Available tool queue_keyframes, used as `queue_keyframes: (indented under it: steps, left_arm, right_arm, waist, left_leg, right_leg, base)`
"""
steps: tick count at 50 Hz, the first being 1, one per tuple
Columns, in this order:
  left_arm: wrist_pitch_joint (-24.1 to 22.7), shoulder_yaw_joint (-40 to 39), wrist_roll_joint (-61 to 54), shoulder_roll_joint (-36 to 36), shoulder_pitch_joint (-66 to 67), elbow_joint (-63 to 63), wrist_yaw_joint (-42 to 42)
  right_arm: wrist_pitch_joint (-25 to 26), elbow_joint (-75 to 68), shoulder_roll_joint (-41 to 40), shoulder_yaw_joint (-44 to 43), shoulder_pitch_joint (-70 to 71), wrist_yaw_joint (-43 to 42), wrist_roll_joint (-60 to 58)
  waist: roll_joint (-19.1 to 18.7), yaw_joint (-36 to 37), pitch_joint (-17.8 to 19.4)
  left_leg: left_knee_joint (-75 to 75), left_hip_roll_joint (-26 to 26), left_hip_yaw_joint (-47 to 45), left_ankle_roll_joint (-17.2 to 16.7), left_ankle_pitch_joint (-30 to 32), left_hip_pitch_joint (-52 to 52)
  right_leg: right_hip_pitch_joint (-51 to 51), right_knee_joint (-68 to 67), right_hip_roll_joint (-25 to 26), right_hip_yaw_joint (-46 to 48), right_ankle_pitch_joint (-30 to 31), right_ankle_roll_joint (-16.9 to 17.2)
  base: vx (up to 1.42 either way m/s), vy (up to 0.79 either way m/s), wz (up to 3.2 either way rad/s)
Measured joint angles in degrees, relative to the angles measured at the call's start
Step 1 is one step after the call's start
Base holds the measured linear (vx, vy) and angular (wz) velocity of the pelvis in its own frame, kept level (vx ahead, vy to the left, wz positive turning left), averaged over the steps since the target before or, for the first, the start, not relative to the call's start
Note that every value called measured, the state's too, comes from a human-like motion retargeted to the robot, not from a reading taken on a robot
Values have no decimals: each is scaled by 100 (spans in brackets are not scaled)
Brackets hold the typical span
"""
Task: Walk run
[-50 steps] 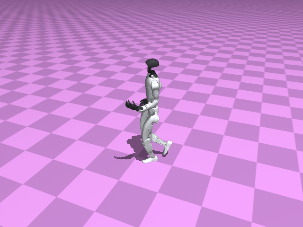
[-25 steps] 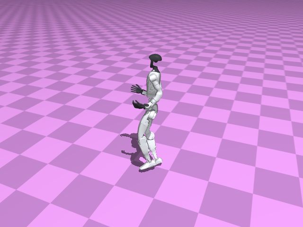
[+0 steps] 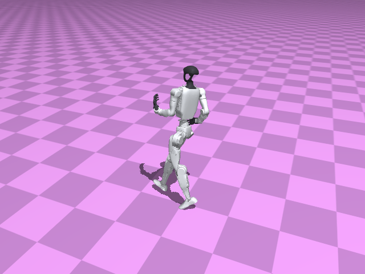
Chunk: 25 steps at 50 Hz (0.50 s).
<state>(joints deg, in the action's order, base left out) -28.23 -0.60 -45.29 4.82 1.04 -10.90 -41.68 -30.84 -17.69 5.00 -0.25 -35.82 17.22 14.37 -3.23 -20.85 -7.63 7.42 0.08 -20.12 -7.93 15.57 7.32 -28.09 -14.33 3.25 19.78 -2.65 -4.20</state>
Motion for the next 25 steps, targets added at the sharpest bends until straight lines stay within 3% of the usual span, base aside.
queue_keyframes:
  steps: [3,5,8,10,12,13,15,16,17,20,25]
  left_arm:
    - [25,123,-64,213,-74,288,2]
    - [70,231,-66,343,-83,435,-49]
    - [163,-10,257,469,257,214,-480]
    - [128,-291,859,405,613,-315,-956]
    - [-208,-196,1290,200,976,-1114,-933]
    - [-317,-260,1238,145,1227,-1389,-867]
    - [-433,-414,763,13,1662,-1814,-687]
    - [-385,-518,426,-183,1836,-1967,-605]
    - [-323,-634,105,-370,2006,-2095,-539]
    - [-153,-996,-512,-752,2467,-2235,-420]
    - [-519,-935,-219,-859,2761,-2085,-142]
  right_arm:
    - [-82,-25,137,-163,2,-256,-192]
    - [-131,84,192,-276,116,-512,-382]
    - [-97,153,196,-35,395,-953,-538]
    - [84,-156,-158,-493,1060,-780,-383]
    - [437,-296,-691,-679,1593,-433,-86]
    - [438,-241,-881,-407,1802,-437,158]
    - [259,-61,-1060,189,2141,-600,908]
    - [220,29,-1079,368,2249,-657,1179]
    - [193,116,-1080,540,2350,-694,1408]
    - [206,381,-837,965,2600,-552,1660]
    - [424,626,166,1074,2861,206,895]
  waist:
    - [-113,-159,-7]
    - [-123,-529,70]
    - [-312,-322,-54]
    - [-42,-36,-125]
    - [355,492,-362]
    - [456,400,-397]
    - [619,480,-229]
    - [698,637,-133]
    - [765,818,-36]
    - [811,1412,271]
    - [679,1882,627]
  left_leg:
    - [200,-207,309,-601,1099,482]
    - [1422,-340,595,-707,1444,311]
    - [3429,-266,515,-456,1444,-135]
    - [4313,-712,1461,-525,1189,-897]
    - [4611,-599,1101,18,381,-1571]
    - [4423,-598,1209,319,-18,-1777]
    - [4073,-140,837,1071,-749,-2315]
    - [3651,107,510,1197,-895,-2444]
    - [3201,312,240,1220,-1004,-2559]
    - [1612,364,269,705,-1170,-2757]
    - [-304,62,1100,531,-1725,-3318]
  right_leg:
    - [144,667,-167,501,-125,-271]
    - [154,444,-530,485,824,-935]
    - [-9,-1083,-147,-970,-365,-1080]
    - [91,-1531,-520,-822,-571,-1080]
    - [430,-1223,-339,-1478,-568,-1080]
    - [632,-952,-237,-1701,-420,-1080]
    - [1109,-317,133,-2274,103,-1080]
    - [1346,-63,236,-2462,391,-1080]
    - [1575,166,308,-2553,660,-1080]
    - [2128,529,489,-2632,1205,-1080]
    - [2839,325,766,-4047,1292,-1080]
  base:
    - [123,-21,-126]
    - [139,14,-30]
    - [152,0,-151]
    - [111,-77,-151]
    - [90,-78,-222]
    - [74,-71,-247]
    - [78,-55,-297]
    - [64,-36,-349]
    - [52,-28,-376]
    - [74,-14,-368]
    - [97,24,-229]
